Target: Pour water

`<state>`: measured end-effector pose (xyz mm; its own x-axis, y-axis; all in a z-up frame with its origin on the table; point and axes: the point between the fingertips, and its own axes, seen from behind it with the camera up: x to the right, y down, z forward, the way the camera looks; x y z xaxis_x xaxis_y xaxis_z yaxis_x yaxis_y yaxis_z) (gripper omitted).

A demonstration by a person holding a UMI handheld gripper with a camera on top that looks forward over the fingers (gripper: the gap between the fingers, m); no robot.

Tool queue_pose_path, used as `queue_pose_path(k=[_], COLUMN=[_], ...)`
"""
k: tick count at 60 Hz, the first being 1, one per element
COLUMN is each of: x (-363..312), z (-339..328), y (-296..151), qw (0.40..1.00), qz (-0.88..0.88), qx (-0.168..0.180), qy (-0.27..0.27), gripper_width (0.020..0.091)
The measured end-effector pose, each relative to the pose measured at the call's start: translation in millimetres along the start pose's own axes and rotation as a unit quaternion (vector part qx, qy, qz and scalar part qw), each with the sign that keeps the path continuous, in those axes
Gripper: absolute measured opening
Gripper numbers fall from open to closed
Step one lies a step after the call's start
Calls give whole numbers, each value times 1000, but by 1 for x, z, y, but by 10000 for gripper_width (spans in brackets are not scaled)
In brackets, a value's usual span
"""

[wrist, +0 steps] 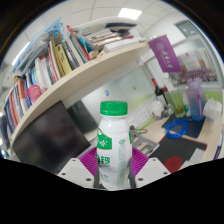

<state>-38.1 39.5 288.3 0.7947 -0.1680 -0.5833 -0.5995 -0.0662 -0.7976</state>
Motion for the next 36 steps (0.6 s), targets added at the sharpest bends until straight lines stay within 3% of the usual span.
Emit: queue_pose_path(k=[7,20,36], x=[61,156,204], z=[7,42,75], y=[-15,6,38], qw=[987,962,957], qz=[-148,-253,-263], qx=[39,17,7], qy=[53,105,118], gripper_width=[412,414,436])
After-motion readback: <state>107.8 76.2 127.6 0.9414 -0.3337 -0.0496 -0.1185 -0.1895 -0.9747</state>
